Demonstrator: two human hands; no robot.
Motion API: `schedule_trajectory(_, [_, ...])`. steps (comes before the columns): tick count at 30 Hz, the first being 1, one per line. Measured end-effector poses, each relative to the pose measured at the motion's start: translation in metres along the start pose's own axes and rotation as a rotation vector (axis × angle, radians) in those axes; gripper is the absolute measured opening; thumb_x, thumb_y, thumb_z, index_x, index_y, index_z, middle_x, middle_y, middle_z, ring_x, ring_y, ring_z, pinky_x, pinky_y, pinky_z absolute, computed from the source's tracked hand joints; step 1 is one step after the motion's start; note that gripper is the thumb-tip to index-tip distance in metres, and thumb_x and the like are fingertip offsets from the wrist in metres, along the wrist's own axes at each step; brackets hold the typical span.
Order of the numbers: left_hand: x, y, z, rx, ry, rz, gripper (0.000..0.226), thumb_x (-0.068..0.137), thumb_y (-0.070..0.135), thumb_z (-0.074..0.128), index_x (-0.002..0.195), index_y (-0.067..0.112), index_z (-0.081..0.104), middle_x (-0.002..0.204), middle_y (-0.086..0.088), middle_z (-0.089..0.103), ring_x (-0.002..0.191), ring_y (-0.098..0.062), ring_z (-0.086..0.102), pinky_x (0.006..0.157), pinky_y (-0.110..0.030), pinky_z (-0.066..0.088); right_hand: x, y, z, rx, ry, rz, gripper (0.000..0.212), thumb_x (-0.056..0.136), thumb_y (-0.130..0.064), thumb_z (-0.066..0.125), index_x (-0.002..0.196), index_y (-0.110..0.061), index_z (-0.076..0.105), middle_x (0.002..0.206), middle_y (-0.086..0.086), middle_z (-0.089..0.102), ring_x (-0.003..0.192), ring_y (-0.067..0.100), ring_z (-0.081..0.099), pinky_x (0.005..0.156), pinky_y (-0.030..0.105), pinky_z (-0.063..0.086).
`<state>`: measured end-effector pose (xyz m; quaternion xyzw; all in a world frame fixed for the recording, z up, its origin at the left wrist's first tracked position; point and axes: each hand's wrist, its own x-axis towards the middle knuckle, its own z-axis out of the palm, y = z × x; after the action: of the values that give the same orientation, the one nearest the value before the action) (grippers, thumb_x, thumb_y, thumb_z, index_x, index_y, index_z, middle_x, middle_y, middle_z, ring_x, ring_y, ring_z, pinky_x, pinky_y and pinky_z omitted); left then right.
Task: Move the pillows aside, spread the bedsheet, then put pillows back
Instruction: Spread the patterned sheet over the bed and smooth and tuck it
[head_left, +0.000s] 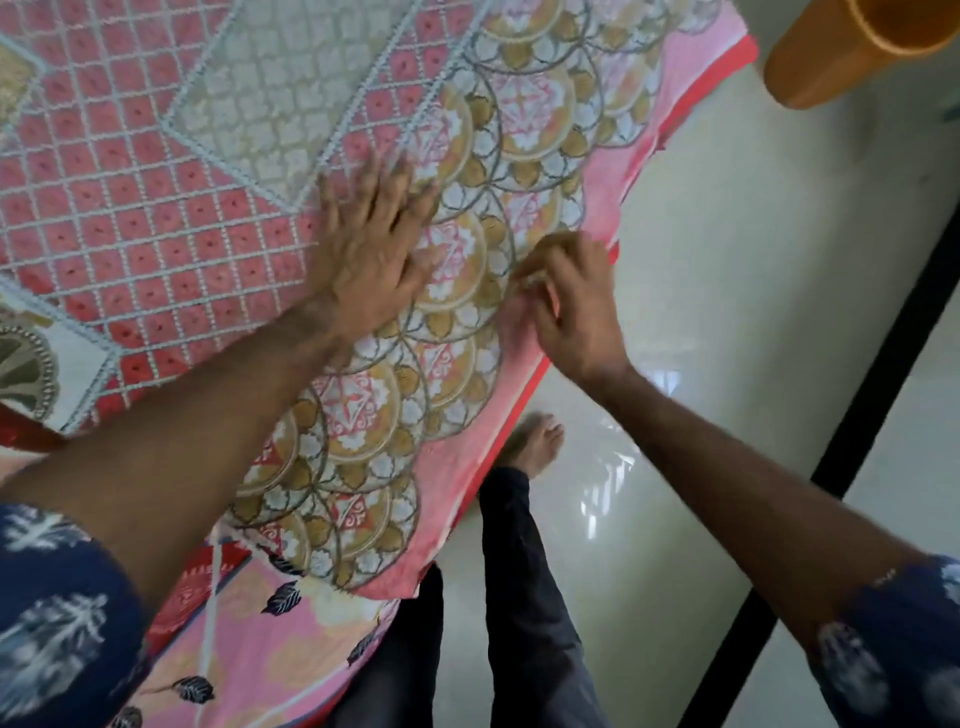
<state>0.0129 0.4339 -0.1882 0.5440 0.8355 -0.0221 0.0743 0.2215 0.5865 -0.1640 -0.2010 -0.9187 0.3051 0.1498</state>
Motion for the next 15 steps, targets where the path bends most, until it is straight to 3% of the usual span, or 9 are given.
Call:
schedule_trajectory(3, [0.011,0.04,0.001,0.085,0.005,0.304,0.072,0.102,0.061,0.019,0.16,0.027,-0.005,0.168,-0.017,-0.004,0.155,-0.041,0.0,0.116,-0.074,0.008,0.043,0.034,-0.019,-0.058,0.11,0.126,0.026,0.085,-0.008,0.058,0.109,-0.011,0.067,0.115,0.012,0.058,0.108,0.03,0.054,0.089,0.05,0.042])
schedule_trajectory(5, [0.02,0.066,0.005,0.075,-0.008,0.562,0.069,0.102,0.06,0.028,0.161,0.028,0.011,0.168,-0.015,0.007,0.155,-0.04,0.006,0.117,-0.073,0.005,0.073,0.052,-0.025,-0.143,0.098,0.13,0.034,0.087,-0.017,0.056,0.12,-0.013,0.064,0.129,0.012,0.057,0.117,0.032,0.053,0.095,0.045,0.041])
schedule_trajectory(7, [0.029,0.085,0.008,0.076,-0.059,0.807,0.064,0.1,0.057,0.035,0.156,0.025,0.034,0.166,-0.011,0.023,0.154,-0.034,0.016,0.117,-0.072,0.006,0.103,0.063,-0.02,-0.273,-0.032,0.046,0.047,0.094,-0.029,0.052,0.136,-0.01,0.056,0.147,0.015,0.049,0.133,0.036,0.047,0.106,0.045,0.036])
schedule_trajectory(10, [0.034,0.094,0.011,0.104,-0.139,1.09,0.056,0.101,0.049,0.043,0.15,0.022,0.046,0.163,-0.007,0.032,0.153,-0.026,0.024,0.121,-0.066,0.007,0.135,0.066,0.001,-0.413,-0.322,-0.209,0.063,0.104,-0.048,0.033,0.157,-0.014,0.031,0.165,0.011,0.025,0.153,0.033,0.021,0.123,0.057,0.016])
schedule_trajectory(13, [0.036,0.081,0.005,0.003,-0.039,1.065,0.049,0.104,0.042,0.042,0.146,0.018,0.051,0.158,-0.008,0.041,0.149,-0.026,0.034,0.121,-0.062,0.015,0.141,0.079,0.01,-0.474,-0.334,-0.294,0.067,0.104,-0.059,0.024,0.16,-0.023,0.022,0.168,0.006,0.018,0.155,0.028,0.015,0.124,0.057,0.009])
schedule_trajectory(15, [0.05,0.063,-0.006,-0.077,0.069,0.818,0.047,0.106,0.04,0.034,0.142,0.016,0.051,0.152,-0.01,0.047,0.144,-0.027,0.039,0.12,-0.058,0.013,0.135,0.095,0.004,-0.437,-0.2,-0.05,0.07,0.102,-0.063,0.026,0.161,-0.026,0.019,0.169,0.004,0.013,0.156,0.026,0.009,0.124,0.057,0.007])
